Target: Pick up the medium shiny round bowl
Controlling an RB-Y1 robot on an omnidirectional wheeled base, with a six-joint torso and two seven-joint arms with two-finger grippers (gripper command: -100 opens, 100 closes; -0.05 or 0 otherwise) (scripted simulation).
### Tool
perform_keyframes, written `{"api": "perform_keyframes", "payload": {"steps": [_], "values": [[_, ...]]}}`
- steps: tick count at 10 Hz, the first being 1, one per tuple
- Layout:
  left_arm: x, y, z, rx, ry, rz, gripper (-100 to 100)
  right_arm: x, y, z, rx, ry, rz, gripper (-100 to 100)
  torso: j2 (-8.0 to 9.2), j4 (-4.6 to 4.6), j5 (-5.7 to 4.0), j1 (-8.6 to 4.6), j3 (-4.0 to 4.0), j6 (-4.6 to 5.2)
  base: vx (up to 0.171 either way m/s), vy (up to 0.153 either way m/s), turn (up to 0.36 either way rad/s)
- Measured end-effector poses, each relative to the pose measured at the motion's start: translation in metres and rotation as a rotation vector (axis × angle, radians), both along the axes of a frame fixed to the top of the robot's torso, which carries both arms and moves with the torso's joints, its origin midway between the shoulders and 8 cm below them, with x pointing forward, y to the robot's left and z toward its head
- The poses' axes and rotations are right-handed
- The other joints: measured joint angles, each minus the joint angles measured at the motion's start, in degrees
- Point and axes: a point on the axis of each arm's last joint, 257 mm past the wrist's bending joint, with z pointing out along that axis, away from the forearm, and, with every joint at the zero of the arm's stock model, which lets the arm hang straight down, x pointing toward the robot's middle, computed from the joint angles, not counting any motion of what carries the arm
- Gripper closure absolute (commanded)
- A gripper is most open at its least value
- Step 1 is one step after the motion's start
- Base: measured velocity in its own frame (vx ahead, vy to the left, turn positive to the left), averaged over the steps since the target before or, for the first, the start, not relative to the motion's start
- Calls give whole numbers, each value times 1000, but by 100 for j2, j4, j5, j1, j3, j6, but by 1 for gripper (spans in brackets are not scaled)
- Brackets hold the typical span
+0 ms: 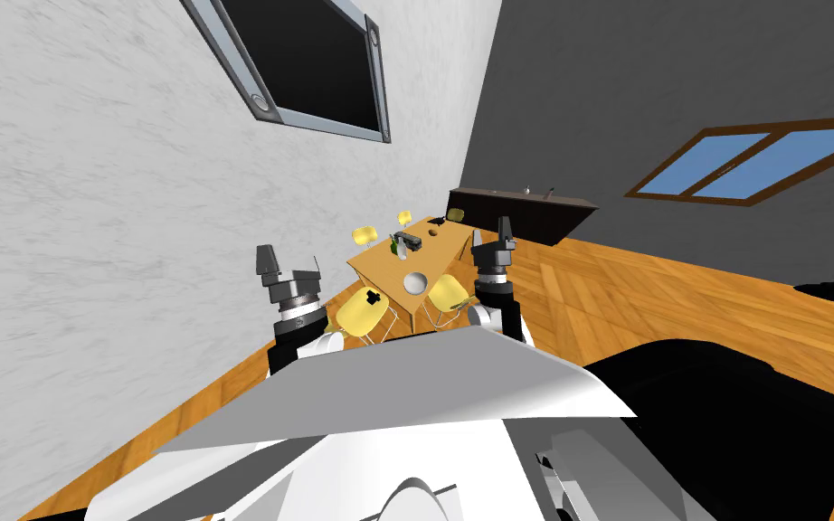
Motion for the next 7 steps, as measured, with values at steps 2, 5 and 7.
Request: {"api": "perform_keyframes", "payload": {"steps": [2,5,7], "values": [[0,0,0,0,0,0,0,7,-1,-2,-11,32,17,-100,16,3,1,6,9,-1,-45,20,65],[0,0,0,0,0,0,0,20,-4,-5,-9,82,28,-100,14,3,2,7,8,-2,-36,18,89],[0,0,0,0,0,0,0,27,-6,-12,-4,119,31,-100,15,3,2,7,9,-2,-38,17,90]]}}
